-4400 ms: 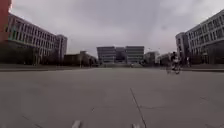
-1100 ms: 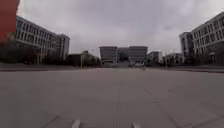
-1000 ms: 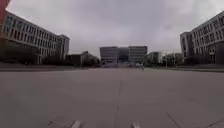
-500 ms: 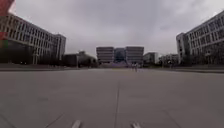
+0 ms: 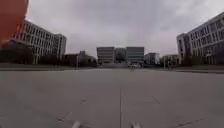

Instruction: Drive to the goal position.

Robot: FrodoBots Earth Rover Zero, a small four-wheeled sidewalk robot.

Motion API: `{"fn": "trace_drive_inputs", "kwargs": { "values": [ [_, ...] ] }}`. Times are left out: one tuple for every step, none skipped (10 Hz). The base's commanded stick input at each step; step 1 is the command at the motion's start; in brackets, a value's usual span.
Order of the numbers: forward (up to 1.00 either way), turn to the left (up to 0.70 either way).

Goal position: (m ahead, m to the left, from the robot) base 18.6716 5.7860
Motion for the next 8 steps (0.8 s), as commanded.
{"fn": "trace_drive_inputs", "kwargs": {
  "values": [
    [0.7,0.0],
    [0.7,0.0],
    [0.7,0.0],
    [0.7,0.0],
    [0.7,0.0],
    [0.7,0.0],
    [0.7,0.0],
    [0.7,0.0]
  ]
}}
